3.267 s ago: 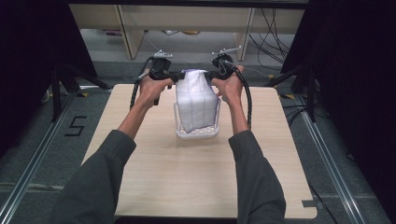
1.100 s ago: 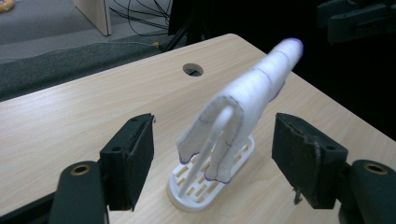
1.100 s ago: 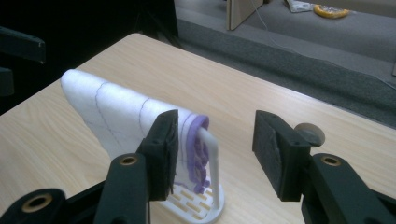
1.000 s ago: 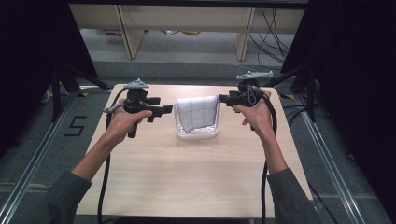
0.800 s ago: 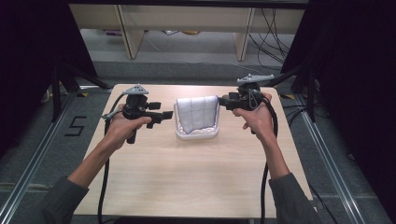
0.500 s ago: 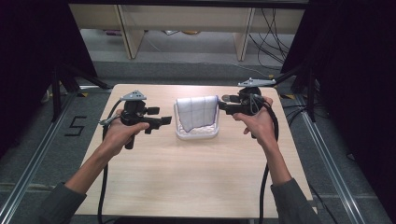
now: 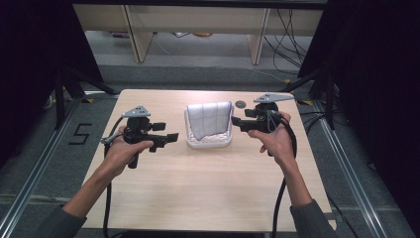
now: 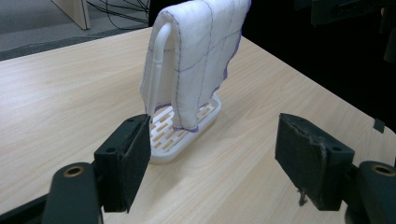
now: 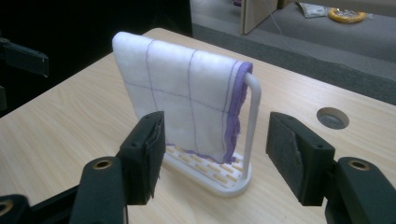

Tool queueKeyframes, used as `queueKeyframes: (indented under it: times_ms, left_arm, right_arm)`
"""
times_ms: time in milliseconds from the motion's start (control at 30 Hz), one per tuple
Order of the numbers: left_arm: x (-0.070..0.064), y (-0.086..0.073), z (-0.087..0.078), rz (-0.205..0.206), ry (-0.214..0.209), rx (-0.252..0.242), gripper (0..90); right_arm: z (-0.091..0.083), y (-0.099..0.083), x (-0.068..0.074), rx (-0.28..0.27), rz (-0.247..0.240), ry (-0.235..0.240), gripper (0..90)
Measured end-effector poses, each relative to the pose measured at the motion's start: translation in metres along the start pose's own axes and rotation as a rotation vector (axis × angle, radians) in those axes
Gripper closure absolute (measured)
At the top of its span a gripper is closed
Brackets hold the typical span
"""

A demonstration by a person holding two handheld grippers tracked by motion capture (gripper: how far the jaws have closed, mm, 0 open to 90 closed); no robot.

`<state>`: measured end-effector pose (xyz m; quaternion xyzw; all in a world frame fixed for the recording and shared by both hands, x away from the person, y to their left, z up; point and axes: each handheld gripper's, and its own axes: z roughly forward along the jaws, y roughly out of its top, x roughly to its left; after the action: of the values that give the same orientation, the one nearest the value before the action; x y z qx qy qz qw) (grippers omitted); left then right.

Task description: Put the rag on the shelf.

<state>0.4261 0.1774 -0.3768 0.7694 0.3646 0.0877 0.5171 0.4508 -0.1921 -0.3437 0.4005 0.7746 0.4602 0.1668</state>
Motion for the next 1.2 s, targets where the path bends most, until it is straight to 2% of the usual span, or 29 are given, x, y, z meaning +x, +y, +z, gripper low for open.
queueKeyframes:
  times_ms: [33, 67, 133, 200, 233, 267, 333, 400, 467, 500, 633, 667, 700, 767, 800, 967, 1033, 1100, 1133, 1167, 1200]
  left_arm:
    - [0.000, -0.001, -0.001, -0.002, 0.001, 0.004, 26.1]
    - [-0.001, -0.003, -0.002, -0.007, -0.002, -0.003, 26.1]
    - [-0.003, -0.006, -0.004, 0.002, -0.009, 0.002, 26.1]
    - [-0.004, -0.010, -0.006, 0.005, -0.012, 0.008, 26.0]
    - [-0.005, -0.011, -0.008, 0.009, -0.007, 0.011, 26.0]
    - [-0.006, -0.013, -0.009, 0.004, -0.007, 0.007, 26.0]
    - [-0.007, -0.017, -0.012, 0.006, -0.008, 0.006, 26.0]
    - [-0.007, -0.021, -0.014, 0.006, -0.010, 0.004, 26.0]
    - [-0.009, -0.025, -0.016, 0.001, -0.015, 0.008, 26.0]
    - [-0.009, -0.026, -0.017, 0.008, -0.014, 0.011, 26.0]
    - [-0.011, -0.032, -0.019, 0.004, -0.024, 0.010, 26.0]
    - [-0.012, -0.034, -0.020, 0.010, -0.019, 0.014, 26.0]
    - [-0.012, -0.035, -0.021, 0.006, -0.028, 0.011, 25.9]
    - [-0.013, -0.038, -0.023, 0.011, -0.018, 0.014, 25.9]
    - [-0.013, -0.039, -0.023, 0.011, -0.020, 0.012, 26.0]
    - [-0.014, -0.047, -0.027, 0.008, -0.020, 0.017, 25.9]
    - [-0.014, -0.049, -0.028, 0.009, -0.022, 0.018, 25.9]
    - [-0.015, -0.052, -0.029, 0.007, -0.021, 0.023, 25.8]
    - [-0.015, -0.053, -0.029, 0.003, -0.025, 0.016, 25.8]
    - [-0.016, -0.054, -0.030, 0.006, -0.022, 0.024, 25.7]
    - [-0.016, -0.056, -0.030, 0.007, -0.027, 0.023, 25.8]
  right_arm:
    - [-0.001, -0.002, 0.002, 0.006, 0.019, 0.013, 38.4]
    - [-0.001, -0.003, 0.002, 0.010, 0.006, 0.008, 38.3]
    - [-0.002, -0.006, 0.005, 0.004, 0.008, 0.008, 37.8]
    - [-0.004, -0.009, 0.006, 0.001, 0.007, 0.022, 37.2]
    - [-0.005, -0.011, 0.007, 0.003, 0.004, 0.009, 36.8]
    - [-0.005, -0.013, 0.008, 0.001, 0.007, 0.028, 36.3]
    - [-0.007, -0.017, 0.009, -0.003, 0.000, 0.015, 35.7]
    - [-0.011, -0.021, 0.012, 0.008, 0.018, 0.022, 35.2]
    - [-0.010, -0.025, 0.012, -0.005, 0.000, 0.017, 34.6]
    - [-0.012, -0.026, 0.013, 0.010, 0.002, 0.016, 34.1]
    - [-0.013, -0.032, 0.016, 0.007, -0.002, 0.034, 33.1]
    - [-0.014, -0.034, 0.019, 0.011, 0.011, 0.021, 32.7]
    - [-0.014, -0.035, 0.019, 0.008, -0.002, 0.019, 32.5]
    - [-0.015, -0.038, 0.022, 0.019, 0.010, 0.028, 32.4]
    - [-0.014, -0.040, 0.021, 0.003, -0.005, 0.030, 32.2]
    - [-0.016, -0.048, 0.026, 0.016, -0.010, 0.036, 30.8]
    - [-0.017, -0.051, 0.028, 0.016, 0.016, 0.049, 30.7]
    - [-0.018, -0.054, 0.029, 0.010, 0.006, 0.034, 30.5]
    - [-0.018, -0.055, 0.028, 0.015, -0.006, 0.039, 30.5]
    - [-0.018, -0.056, 0.029, 0.012, 0.007, 0.047, 30.4]
    - [-0.018, -0.058, 0.029, 0.017, 0.001, 0.044, 30.4]
